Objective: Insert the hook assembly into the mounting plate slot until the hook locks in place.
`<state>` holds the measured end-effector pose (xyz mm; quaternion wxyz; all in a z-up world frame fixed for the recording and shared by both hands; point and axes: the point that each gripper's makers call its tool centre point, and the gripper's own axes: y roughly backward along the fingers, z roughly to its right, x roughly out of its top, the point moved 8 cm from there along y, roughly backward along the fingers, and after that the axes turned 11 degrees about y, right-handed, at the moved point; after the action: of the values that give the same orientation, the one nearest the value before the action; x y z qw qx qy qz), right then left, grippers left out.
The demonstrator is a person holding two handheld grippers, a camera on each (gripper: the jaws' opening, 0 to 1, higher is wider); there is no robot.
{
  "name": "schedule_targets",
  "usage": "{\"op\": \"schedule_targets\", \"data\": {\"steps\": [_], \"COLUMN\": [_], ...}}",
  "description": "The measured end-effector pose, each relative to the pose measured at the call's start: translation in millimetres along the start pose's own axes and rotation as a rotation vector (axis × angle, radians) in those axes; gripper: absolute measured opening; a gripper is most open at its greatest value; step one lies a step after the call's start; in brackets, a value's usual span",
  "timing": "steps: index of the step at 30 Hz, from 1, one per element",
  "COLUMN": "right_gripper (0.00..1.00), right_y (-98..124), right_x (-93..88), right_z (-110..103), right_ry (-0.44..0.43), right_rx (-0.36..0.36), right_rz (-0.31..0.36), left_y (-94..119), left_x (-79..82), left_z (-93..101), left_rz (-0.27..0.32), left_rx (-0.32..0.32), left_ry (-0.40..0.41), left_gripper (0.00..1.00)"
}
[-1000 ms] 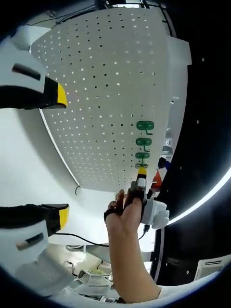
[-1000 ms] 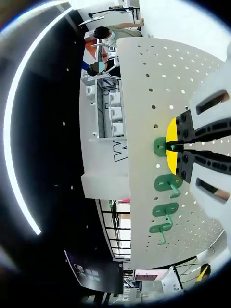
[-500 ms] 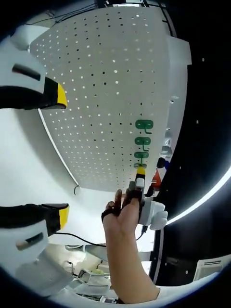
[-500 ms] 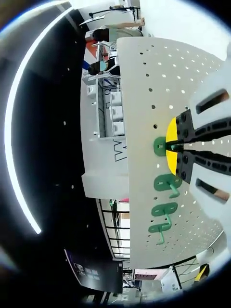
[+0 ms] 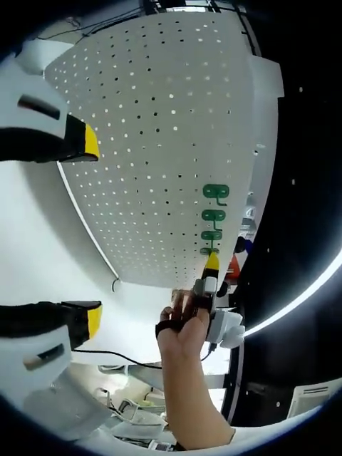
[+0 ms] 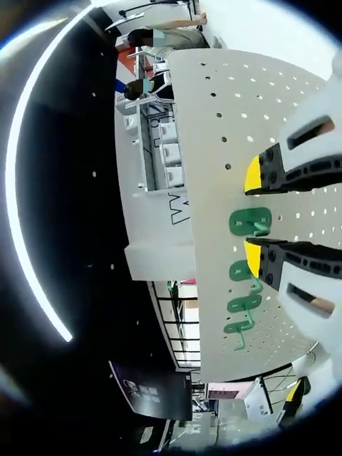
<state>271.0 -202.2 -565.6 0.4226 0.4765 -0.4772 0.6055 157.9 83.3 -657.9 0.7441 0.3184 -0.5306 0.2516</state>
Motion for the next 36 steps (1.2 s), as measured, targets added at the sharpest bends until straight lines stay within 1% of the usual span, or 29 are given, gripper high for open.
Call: {"op": "schedule_targets", "data": {"steps": [1, 2, 5, 7, 12, 18, 23, 36], "right_gripper": [0.30, 0.34, 0.42, 0.44, 0.53, 0.62, 0.64, 0.63], "right_y": [1, 3, 8, 12, 15, 15, 15, 18], "right_x": [-0.2, -0.6, -2.6, -2.6, -2.5, -3.2, -4.7, -2.7], "right_z": [0, -1, -4, -6, -13, -19, -20, -16], "right_ry": [0.004, 0.026, 0.019, 0.033, 0.065, 0.068, 0.065, 0.069], "right_rx": [0.013, 0.029, 0.070, 0.093, 0.149, 0.182, 0.186, 0.189], "right_rz": [0.003, 0.000, 0.002, 0.000, -0.002, -0.002, -0.006, -0.012], "left_y": [0, -1, 0, 0, 0, 0, 0, 0], "left_x": [-0.7, -0.9, -1.1, -1.8, -2.2, -2.2, -2.4, -1.4], "left_z": [0.3, 0.3, 0.1, -0.4, -1.0, -0.9, -1.2, -0.1], "left_rz": [-0.004, -0.004, -0.003, -0.004, -0.004, -0.003, -0.004, -0.002], "left_rx": [-0.002, -0.002, -0.002, -0.001, 0.000, 0.000, 0.001, -0.002], "left_ry": [-0.002, -0.004, 0.001, 0.002, 0.003, 0.004, 0.004, 0.004], "left_gripper": [0.82, 0.82, 0.82, 0.82, 0.82, 0.82, 0.83, 0.83]}}
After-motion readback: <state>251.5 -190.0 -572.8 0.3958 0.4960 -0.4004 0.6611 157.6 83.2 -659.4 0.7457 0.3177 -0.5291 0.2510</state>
